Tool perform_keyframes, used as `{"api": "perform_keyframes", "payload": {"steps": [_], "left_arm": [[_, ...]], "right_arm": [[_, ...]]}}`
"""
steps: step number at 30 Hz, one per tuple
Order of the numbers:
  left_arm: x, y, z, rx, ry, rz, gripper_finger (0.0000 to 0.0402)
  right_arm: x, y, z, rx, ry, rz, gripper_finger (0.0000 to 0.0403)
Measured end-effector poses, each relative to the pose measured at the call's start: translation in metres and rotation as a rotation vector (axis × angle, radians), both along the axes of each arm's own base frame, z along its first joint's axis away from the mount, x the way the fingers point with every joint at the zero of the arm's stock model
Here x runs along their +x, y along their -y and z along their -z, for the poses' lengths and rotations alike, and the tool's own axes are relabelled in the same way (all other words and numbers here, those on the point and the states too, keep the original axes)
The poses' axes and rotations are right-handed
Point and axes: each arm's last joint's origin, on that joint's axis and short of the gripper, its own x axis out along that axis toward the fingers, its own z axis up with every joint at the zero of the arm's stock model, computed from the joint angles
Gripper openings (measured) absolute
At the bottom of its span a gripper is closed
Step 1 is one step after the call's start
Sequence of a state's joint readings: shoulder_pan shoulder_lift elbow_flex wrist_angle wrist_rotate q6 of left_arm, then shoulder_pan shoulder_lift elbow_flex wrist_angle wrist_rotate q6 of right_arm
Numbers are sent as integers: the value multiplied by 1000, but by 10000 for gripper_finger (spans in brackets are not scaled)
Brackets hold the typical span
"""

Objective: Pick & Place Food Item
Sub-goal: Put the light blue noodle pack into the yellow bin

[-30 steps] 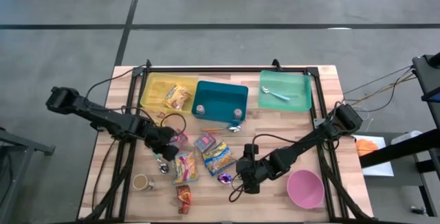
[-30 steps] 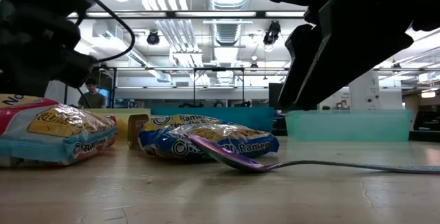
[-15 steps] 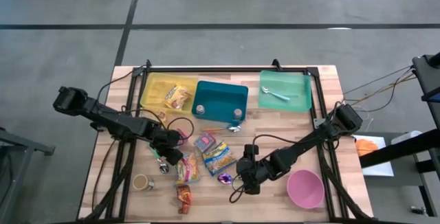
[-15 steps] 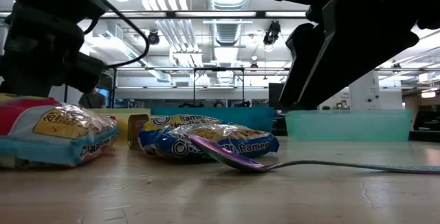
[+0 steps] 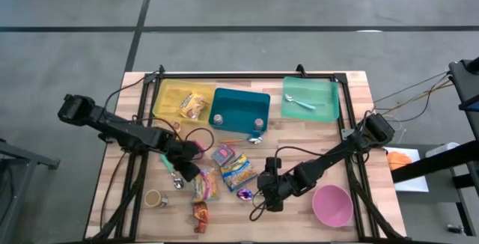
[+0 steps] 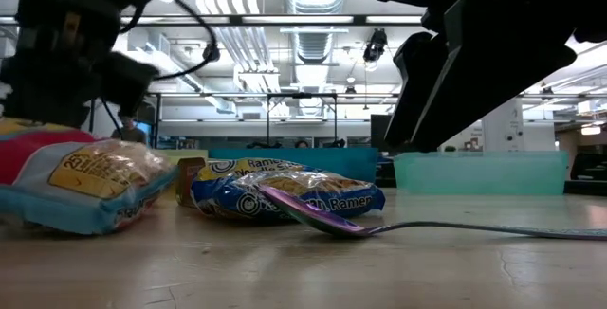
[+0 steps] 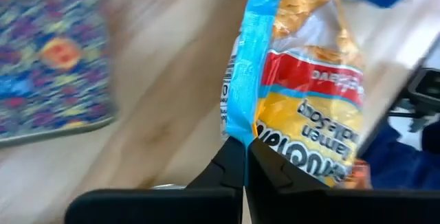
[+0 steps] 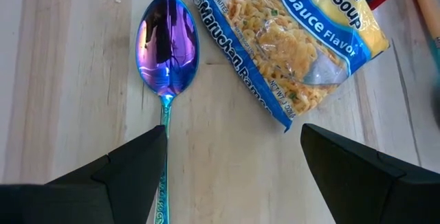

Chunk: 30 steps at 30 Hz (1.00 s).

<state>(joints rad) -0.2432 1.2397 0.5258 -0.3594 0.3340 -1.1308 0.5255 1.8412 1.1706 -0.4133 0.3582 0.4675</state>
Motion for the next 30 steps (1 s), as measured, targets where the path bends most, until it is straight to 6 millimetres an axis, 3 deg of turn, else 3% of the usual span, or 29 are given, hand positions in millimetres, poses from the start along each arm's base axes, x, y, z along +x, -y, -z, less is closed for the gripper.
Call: {"api": "perform_keyframes", "payload": {"steps": [5, 11, 18, 30], "left_arm": [[15, 3, -25, 17, 87, 37, 2], [21, 2, -56, 130, 56, 42, 1], [34, 4, -93, 185, 183, 60, 1], [38, 1, -130, 329, 235, 45, 0]], "right_arm": [[0, 0, 0, 0, 0, 0, 331], [0, 0, 0, 0, 0, 0, 331], [0, 0, 0, -2, -1, -3, 331], [0, 0, 0, -11, 2, -3, 331]]}}
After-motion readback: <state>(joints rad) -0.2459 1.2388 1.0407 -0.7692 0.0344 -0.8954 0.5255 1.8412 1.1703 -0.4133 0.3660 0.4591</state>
